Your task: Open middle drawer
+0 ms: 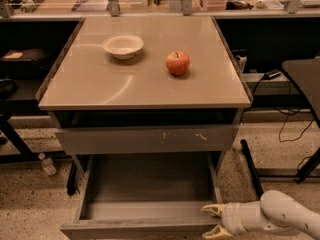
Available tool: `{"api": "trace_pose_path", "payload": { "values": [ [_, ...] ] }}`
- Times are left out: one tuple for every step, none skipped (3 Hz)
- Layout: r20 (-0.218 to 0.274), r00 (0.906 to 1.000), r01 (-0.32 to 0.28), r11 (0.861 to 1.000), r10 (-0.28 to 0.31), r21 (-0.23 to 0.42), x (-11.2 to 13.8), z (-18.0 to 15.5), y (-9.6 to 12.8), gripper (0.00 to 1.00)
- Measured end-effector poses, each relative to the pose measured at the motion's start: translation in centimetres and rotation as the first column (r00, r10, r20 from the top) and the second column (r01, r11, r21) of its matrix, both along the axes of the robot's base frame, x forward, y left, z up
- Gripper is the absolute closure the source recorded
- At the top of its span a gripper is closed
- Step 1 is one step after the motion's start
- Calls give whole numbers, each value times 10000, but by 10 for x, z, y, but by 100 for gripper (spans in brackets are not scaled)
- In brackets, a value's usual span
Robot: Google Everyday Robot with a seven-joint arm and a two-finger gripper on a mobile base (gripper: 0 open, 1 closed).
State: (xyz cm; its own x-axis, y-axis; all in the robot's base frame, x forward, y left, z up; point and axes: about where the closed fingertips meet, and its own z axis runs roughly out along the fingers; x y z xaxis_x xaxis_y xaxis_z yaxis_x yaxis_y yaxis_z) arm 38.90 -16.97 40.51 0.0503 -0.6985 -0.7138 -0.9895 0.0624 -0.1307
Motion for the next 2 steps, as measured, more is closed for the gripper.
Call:
{"api": "trace_pose_path", "payload": {
  "values": [
    [0, 10000, 0, 10000, 0, 0, 0, 0, 0, 0],
    [0, 10000, 0, 10000, 0, 0, 0, 0, 0, 0]
  ]
}}
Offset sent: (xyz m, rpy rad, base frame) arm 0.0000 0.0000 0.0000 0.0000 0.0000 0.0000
